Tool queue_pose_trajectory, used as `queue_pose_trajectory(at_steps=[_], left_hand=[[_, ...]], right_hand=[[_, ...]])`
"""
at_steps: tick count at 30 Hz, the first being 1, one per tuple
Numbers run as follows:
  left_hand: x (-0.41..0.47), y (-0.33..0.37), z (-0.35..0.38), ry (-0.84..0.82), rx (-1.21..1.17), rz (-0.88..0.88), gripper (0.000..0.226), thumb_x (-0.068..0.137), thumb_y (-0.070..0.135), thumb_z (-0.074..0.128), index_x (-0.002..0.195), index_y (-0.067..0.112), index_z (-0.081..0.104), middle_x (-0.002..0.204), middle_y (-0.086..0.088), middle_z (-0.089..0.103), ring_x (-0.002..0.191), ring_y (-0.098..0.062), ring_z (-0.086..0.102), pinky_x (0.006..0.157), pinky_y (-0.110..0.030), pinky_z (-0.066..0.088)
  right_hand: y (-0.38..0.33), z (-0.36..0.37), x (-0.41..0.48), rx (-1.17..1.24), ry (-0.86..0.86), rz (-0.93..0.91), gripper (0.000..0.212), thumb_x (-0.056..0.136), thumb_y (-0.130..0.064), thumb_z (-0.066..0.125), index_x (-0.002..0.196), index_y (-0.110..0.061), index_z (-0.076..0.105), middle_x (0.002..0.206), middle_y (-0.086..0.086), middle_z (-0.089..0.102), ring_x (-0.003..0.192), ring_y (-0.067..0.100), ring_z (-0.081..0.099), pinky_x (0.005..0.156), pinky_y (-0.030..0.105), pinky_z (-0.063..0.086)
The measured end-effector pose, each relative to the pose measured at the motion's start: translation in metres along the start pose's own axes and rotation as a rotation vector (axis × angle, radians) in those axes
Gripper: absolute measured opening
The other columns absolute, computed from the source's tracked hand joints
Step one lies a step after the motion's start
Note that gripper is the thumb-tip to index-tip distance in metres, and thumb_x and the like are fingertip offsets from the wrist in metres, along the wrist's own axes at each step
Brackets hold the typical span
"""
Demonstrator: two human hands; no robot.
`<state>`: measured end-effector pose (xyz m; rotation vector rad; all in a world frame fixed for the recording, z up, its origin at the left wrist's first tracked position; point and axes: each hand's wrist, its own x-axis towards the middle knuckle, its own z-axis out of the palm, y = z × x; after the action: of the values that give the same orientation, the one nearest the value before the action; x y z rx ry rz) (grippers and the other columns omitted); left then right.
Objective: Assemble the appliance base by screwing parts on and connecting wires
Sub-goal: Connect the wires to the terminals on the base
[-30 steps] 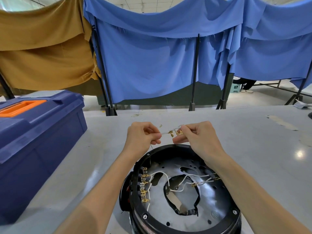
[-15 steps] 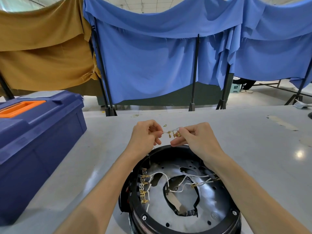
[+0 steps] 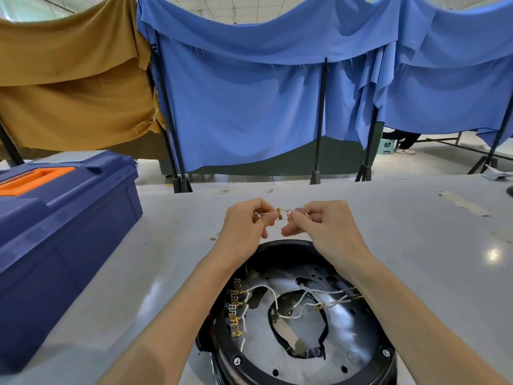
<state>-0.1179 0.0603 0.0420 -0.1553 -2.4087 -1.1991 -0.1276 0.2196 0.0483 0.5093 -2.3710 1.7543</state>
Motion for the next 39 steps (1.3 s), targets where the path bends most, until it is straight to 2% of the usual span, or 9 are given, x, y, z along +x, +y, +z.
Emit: queue_pose_trajectory(at_steps=[5,9,13,16,19,25,31,35,39], left_hand=[[-0.003,0.007,0.002,-0.010,0.085,0.080,0.012,0.096,0.020,0.060,0.096,0.011,0.068,0.082,0.005,0.065,0.069,-0.007,0.057,0.061,-0.010,0.043],[-0.003,0.010,0.001,0.018,0.168,0.151,0.015,0.095,0.019,0.060,0.096,0.007,0.070,0.089,0.000,0.068,0.077,-0.008,0.058,0.068,-0.008,0.040],[-0.004,0.011,0.003,0.020,0.187,0.193,0.014,0.096,0.018,0.059,0.093,0.008,0.069,0.088,0.000,0.067,0.076,-0.007,0.057,0.066,-0.005,0.040],[-0.006,0.008,0.007,0.001,0.182,0.197,0.014,0.096,0.017,0.059,0.090,0.008,0.069,0.085,0.000,0.067,0.075,-0.009,0.058,0.067,-0.012,0.042],[-0.008,0.006,0.008,0.065,0.127,0.189,0.014,0.095,0.017,0.061,0.088,0.008,0.068,0.081,0.002,0.066,0.071,-0.007,0.057,0.065,-0.012,0.042],[-0.002,0.006,0.000,0.254,0.041,0.138,0.010,0.095,0.017,0.062,0.093,0.010,0.069,0.082,0.004,0.066,0.067,-0.008,0.061,0.063,-0.018,0.051],[0.000,0.004,-0.007,0.271,-0.022,0.106,0.008,0.092,0.017,0.066,0.093,0.012,0.072,0.081,0.005,0.067,0.067,-0.009,0.063,0.066,-0.023,0.053],[0.005,-0.007,-0.010,0.272,-0.006,0.087,0.010,0.090,0.018,0.069,0.094,0.013,0.076,0.086,0.004,0.069,0.079,-0.009,0.062,0.070,-0.019,0.049],[0.014,-0.032,-0.016,0.253,0.131,0.011,0.012,0.089,0.014,0.069,0.097,0.012,0.077,0.088,-0.002,0.068,0.077,-0.011,0.057,0.067,-0.008,0.038]], right_hand=[[-0.002,-0.001,-0.002,0.042,-0.071,0.051,0.007,0.092,-0.009,0.065,0.091,-0.003,0.066,0.068,0.005,0.075,0.065,0.012,0.073,0.056,0.002,0.044],[-0.002,0.000,-0.002,-0.013,-0.049,0.035,0.004,0.094,-0.010,0.062,0.092,-0.007,0.063,0.069,0.003,0.075,0.065,0.008,0.072,0.055,-0.001,0.040],[-0.001,0.000,-0.002,-0.052,-0.025,-0.017,0.005,0.096,-0.015,0.061,0.093,-0.011,0.062,0.069,-0.001,0.075,0.068,0.002,0.070,0.059,0.000,0.042],[-0.002,0.000,-0.002,-0.030,-0.027,-0.053,0.006,0.096,-0.013,0.061,0.091,-0.009,0.061,0.068,0.000,0.075,0.068,0.003,0.070,0.062,0.001,0.042],[-0.001,0.000,-0.002,-0.035,-0.027,-0.050,0.006,0.096,-0.014,0.060,0.092,-0.010,0.061,0.067,-0.001,0.074,0.067,0.004,0.071,0.062,0.000,0.042],[-0.002,0.001,-0.001,0.007,-0.032,0.035,0.003,0.094,-0.007,0.061,0.093,-0.004,0.061,0.063,0.005,0.073,0.058,0.011,0.071,0.051,0.000,0.041],[-0.005,-0.001,-0.001,0.076,-0.029,0.057,0.005,0.095,-0.009,0.060,0.090,-0.008,0.060,0.066,0.001,0.074,0.064,0.011,0.072,0.059,0.001,0.039],[-0.005,0.000,-0.001,0.102,-0.026,0.079,0.006,0.095,-0.007,0.059,0.089,-0.006,0.061,0.069,0.003,0.075,0.067,0.013,0.073,0.067,0.012,0.037],[-0.003,-0.001,-0.001,0.103,-0.021,0.107,0.008,0.095,-0.005,0.059,0.087,-0.006,0.060,0.070,0.004,0.075,0.066,0.015,0.074,0.068,0.015,0.037]])
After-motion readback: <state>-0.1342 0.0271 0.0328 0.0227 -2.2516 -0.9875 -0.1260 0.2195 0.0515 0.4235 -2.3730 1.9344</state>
